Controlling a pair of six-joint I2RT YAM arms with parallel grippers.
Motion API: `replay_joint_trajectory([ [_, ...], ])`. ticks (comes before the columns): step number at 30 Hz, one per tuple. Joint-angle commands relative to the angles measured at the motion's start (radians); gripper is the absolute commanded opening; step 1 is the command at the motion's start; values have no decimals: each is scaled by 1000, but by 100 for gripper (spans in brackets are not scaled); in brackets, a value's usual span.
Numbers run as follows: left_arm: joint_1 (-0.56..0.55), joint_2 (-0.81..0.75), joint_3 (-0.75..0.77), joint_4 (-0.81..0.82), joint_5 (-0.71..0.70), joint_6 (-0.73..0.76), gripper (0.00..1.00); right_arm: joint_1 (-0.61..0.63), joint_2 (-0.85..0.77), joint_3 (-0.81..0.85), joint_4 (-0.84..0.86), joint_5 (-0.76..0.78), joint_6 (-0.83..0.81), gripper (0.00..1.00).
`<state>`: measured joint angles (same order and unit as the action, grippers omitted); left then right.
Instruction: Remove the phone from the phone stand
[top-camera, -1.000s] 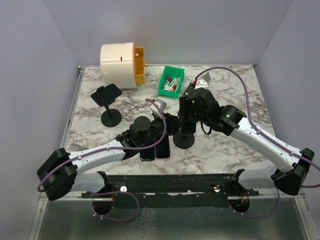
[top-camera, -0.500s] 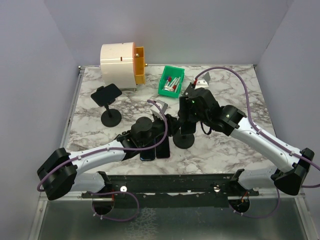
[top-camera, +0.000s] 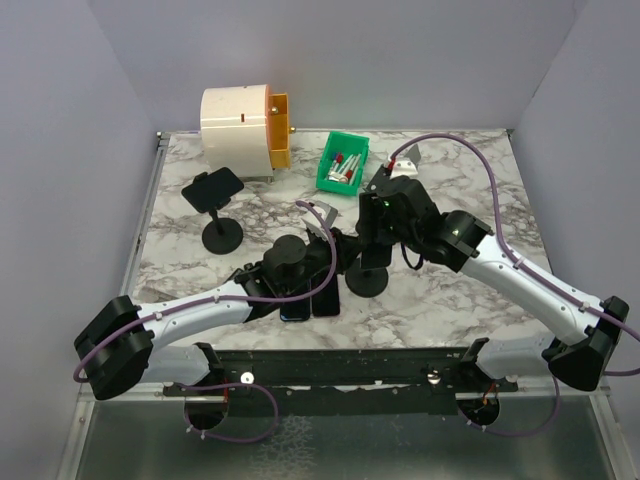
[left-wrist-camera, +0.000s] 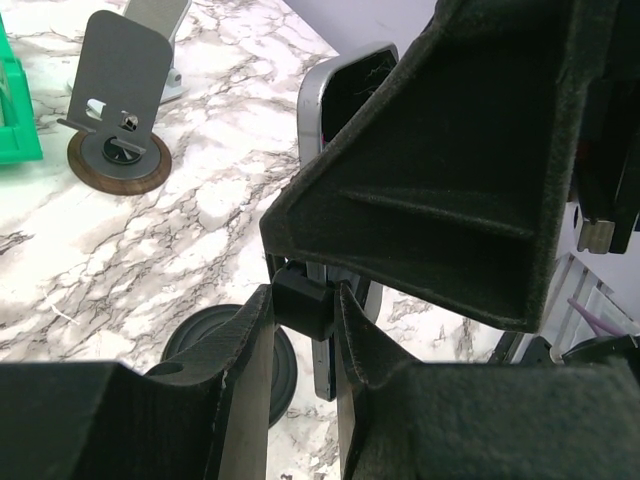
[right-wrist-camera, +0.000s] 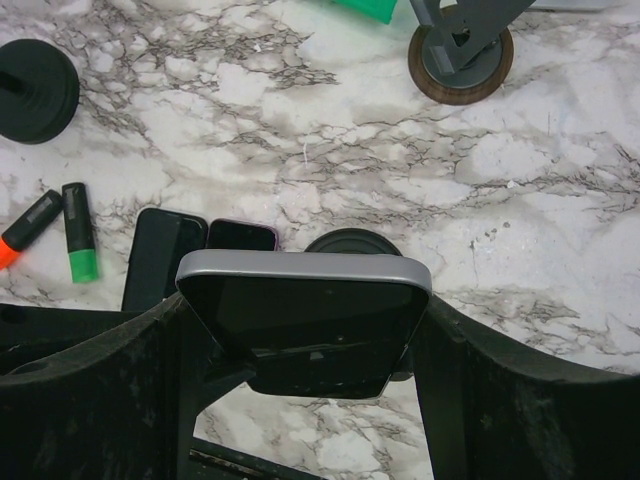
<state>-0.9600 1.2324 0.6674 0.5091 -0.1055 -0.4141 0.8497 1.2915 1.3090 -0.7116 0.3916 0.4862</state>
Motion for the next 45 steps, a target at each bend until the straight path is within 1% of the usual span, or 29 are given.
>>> replay_joint_trajectory([
  [1,1,-23,-8,-14,-72,1,0,5,-11,-31,-12,8,52,0],
  [6,1,-40,-38,-3,-94,-15,0,5,-31,-59,-16,56,67,0],
  [19,3,-85,-76,5,-168,-29,0,4,-53,-74,-53,107,65,0],
  [34,14,-108,-91,3,-207,-10,0,5,-66,-53,-97,136,39,0],
  [45,27,-128,-103,5,-197,-30,0,5,-79,-66,-119,158,31,0],
])
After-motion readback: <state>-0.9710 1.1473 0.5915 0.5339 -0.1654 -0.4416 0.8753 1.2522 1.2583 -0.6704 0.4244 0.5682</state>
